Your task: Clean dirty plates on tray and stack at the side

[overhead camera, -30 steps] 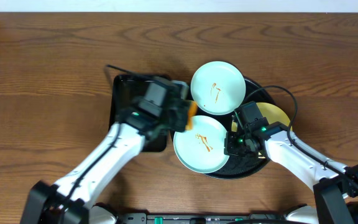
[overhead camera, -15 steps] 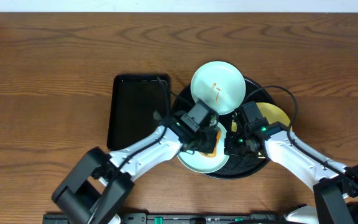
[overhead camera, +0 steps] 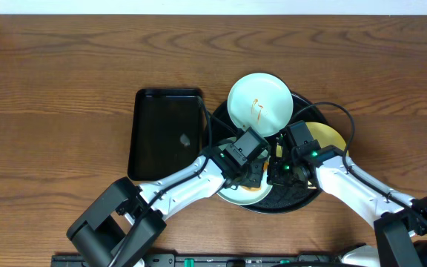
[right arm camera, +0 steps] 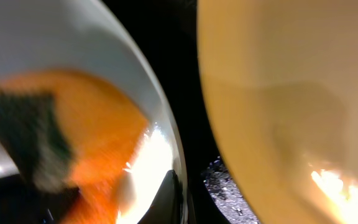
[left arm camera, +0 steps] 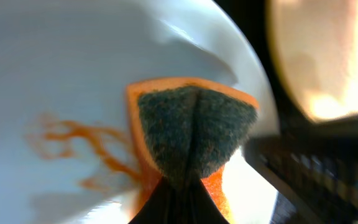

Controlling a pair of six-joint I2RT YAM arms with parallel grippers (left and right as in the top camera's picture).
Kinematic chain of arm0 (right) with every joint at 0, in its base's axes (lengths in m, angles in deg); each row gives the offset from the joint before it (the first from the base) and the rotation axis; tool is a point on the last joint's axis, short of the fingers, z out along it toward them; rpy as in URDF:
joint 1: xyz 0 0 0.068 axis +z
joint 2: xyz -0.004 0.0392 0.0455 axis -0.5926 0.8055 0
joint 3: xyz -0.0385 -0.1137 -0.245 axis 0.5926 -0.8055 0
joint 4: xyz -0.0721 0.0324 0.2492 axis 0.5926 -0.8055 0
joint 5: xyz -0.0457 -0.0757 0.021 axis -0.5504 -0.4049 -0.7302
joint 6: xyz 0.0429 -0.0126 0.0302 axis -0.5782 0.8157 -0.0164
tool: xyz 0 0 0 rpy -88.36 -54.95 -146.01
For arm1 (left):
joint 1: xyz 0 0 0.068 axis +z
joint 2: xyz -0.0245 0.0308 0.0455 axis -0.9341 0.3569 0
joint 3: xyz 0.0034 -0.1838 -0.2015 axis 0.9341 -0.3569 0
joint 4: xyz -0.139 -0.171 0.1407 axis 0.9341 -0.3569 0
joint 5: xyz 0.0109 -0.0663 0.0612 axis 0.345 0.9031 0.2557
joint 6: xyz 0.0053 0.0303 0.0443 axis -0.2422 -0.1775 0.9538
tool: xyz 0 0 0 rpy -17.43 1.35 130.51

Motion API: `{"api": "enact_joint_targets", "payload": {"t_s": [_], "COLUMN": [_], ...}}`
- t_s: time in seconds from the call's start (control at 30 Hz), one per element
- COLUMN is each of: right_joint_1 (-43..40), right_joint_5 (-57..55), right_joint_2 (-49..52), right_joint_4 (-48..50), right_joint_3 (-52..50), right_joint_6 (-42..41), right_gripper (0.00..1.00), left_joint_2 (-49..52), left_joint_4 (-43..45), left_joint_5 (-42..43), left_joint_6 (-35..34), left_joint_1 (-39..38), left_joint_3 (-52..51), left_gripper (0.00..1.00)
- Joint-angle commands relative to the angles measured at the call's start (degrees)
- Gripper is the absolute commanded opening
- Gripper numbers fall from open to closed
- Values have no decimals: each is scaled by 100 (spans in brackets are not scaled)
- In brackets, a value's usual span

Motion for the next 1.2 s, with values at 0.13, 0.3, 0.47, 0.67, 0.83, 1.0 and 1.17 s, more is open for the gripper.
{"api": "enact_joint_targets", "payload": {"t_s": [0.13,0.3,0.47,0.67,0.83,1.0,1.17], "right_joint_1": [83,83,83,83,83,83,83], "right_joint_5": [-11,-13,-39,-57,-109,-566,-920], "right_joint_2": [42,42,42,39,26,-153,-575], "right_joint_4": [-59,-59,-13,365,490,387,245], "right_joint_3": [-122,-122,-122,-98,68,201,201], "right_joint_6": [13,13,42,557,981,1134,1327], "right_gripper": [1,1,1,1,1,1,1], "left_joint_2": [92,-210,-1093,-2065,-2170,-2013,-1672], "left_joint_4": [-120,-455,-1169,-1705,-1725,-1672,-1641], "left_joint_5": [-1534,-1180,-876,-1650,-1668,-1414,-793], "left_joint_6": [57,387,562,616,726,798,835], "left_joint_1": [671,931,957,1346,2133,2830,3283], "left_joint_3": [57,61,61,61,59,57,57], "left_gripper": [7,8,8,7,7,7,7]}}
